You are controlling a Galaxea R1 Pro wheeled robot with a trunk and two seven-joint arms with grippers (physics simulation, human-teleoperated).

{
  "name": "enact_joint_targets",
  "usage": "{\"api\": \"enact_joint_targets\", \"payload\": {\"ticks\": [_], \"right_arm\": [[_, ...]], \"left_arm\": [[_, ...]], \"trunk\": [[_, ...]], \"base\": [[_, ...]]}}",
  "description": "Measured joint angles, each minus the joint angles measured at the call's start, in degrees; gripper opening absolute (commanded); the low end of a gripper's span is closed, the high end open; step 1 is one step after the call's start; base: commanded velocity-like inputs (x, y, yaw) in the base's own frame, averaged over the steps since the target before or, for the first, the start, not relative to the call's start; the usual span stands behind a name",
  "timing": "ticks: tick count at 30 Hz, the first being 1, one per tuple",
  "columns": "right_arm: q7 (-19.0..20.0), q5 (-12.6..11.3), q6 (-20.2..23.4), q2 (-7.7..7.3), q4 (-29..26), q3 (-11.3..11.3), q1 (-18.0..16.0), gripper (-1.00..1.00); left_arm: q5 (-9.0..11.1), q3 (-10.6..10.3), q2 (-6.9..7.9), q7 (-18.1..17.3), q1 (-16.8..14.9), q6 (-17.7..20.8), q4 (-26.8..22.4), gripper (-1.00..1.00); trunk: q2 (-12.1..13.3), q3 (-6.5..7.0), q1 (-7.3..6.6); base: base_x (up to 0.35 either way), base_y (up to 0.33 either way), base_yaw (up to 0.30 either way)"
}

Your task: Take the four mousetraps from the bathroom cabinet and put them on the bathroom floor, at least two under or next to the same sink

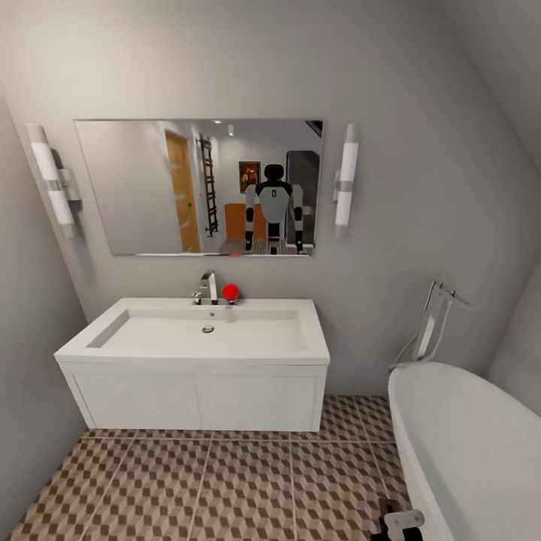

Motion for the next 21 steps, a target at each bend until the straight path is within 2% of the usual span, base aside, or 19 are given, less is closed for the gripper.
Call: {"api": "enact_joint_targets", "payload": {"ticks": [5, 16, 21], "right_arm": [[-0.1, 0.0, 0.0, 0.00, 0.0, 0.0, 0.0, -1.00], [-0.2, 0.0, 0.0, -0.01, 0.0, 0.0, 0.0, -1.00], [-0.2, 0.0, 0.0, -0.03, 0.0, 0.0, 0.0, -1.00]], "left_arm": [[0.0, 0.0, 0.03, 0.0, 0.0, 0.0, 0.0, -1.00], [0.0, 0.0, 0.04, 0.0, 0.0, 0.0, 0.0, -1.00], [0.0, 0.0, 0.04, 0.0, 0.0, 0.0, 0.0, -1.00]], "trunk": [[0.0, 0.00, 0.01], [0.0, 0.00, 0.03], [0.0, 0.00, 0.01]], "base": [[0.260, 0.000, 0.000], [0.032, 0.000, 0.000], [0.185, 0.000, 0.000]]}}
